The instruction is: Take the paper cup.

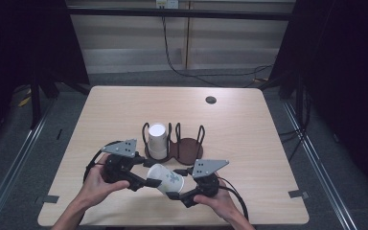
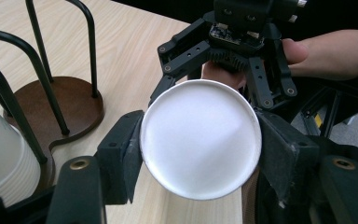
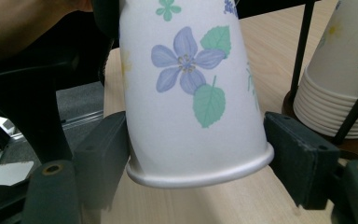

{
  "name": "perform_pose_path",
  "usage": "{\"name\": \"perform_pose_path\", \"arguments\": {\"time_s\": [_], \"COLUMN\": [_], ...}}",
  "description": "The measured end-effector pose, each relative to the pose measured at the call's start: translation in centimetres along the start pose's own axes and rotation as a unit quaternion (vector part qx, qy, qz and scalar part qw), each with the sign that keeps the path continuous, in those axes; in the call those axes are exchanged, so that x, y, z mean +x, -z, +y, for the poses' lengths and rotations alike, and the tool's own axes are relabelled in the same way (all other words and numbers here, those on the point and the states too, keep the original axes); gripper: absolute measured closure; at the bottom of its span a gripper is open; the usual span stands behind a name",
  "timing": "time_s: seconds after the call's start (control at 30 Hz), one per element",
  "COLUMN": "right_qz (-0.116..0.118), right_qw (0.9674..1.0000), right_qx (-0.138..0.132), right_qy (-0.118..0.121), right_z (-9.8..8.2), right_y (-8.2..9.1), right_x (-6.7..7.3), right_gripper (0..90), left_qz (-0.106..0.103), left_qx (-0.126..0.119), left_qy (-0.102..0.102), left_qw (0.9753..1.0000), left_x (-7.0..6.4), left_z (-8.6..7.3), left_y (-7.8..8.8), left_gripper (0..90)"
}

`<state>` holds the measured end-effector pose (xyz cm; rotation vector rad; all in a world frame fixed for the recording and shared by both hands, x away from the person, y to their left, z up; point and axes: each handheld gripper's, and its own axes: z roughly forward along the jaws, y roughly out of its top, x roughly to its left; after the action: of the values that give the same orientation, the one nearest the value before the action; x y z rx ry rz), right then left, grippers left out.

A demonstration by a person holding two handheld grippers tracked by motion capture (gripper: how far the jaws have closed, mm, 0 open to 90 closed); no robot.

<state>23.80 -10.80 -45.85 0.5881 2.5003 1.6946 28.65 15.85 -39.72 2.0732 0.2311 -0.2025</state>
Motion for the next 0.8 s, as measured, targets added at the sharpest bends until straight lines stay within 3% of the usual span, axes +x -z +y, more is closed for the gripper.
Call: {"name": "perform_pose_path", "arguments": {"time_s": [0.2, 0.4, 0.63, 0.77, 0.8], "right_qz": [0.004, 0.017, 0.015, 0.012, 0.010], "right_qw": [1.0000, 0.9997, 0.9997, 0.9997, 0.9996], "right_qx": [0.001, 0.007, 0.009, 0.011, 0.011], "right_qy": [-0.005, -0.014, -0.018, -0.021, -0.023], "right_z": [-0.01, -0.02, 0.02, 0.02, 0.04], "right_y": [0.11, 0.06, 0.10, 0.23, 0.37], "right_x": [-0.11, -0.19, -0.24, -0.36, -0.43], "right_gripper": [25.8, 26.5, 26.9, 27.3, 27.4], "left_qz": [0.001, 0.007, 0.010, 0.022, 0.037], "left_qx": [0.003, 0.010, 0.013, 0.018, 0.021], "left_qy": [0.004, 0.006, 0.009, 0.006, 0.008], "left_qw": [1.0000, 0.9999, 0.9998, 0.9996, 0.9991], "left_x": [0.14, 0.19, 0.18, 0.19, 0.11], "left_z": [-0.09, -0.14, -0.11, -0.18, -0.19], "left_y": [-0.14, -0.39, -0.43, -0.50, -0.44], "left_gripper": [35.0, 25.9, 17.8, 16.4, 16.0]}}
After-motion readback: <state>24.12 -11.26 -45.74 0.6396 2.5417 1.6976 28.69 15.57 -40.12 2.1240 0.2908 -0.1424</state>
